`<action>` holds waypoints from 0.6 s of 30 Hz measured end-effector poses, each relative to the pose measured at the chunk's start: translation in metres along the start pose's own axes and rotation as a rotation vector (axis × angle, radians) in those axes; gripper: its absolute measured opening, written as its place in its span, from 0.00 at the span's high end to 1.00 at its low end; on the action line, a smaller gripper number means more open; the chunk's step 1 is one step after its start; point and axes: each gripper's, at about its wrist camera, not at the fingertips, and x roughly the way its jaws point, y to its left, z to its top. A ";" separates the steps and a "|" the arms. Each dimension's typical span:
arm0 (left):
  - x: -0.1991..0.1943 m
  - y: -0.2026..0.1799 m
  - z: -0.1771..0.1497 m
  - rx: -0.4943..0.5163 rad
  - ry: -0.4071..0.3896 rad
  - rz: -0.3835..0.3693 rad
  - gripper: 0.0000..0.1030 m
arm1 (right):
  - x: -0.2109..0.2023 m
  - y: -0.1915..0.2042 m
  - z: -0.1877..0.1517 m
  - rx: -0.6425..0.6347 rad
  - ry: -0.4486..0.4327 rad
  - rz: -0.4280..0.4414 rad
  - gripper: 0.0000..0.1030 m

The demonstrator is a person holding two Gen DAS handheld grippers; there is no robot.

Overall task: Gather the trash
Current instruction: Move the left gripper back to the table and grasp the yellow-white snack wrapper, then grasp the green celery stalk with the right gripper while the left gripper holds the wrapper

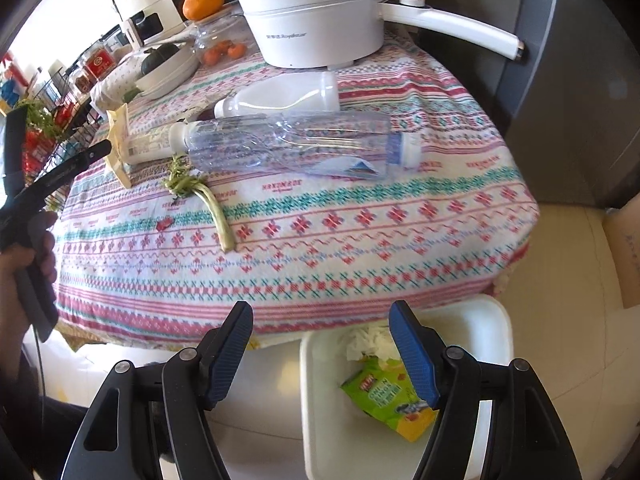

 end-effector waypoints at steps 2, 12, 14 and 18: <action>0.011 0.005 0.000 -0.016 -0.011 0.011 0.27 | 0.006 0.005 0.005 0.001 0.004 0.004 0.30; 0.033 0.023 0.004 -0.063 0.055 0.024 0.94 | 0.033 0.024 0.022 -0.015 0.018 -0.010 0.30; 0.029 0.022 0.004 -0.054 0.066 0.020 0.95 | 0.039 0.029 0.026 -0.019 0.018 -0.008 0.30; 0.000 0.020 0.002 0.016 0.041 -0.010 0.96 | 0.049 0.043 0.032 -0.042 0.017 -0.009 0.30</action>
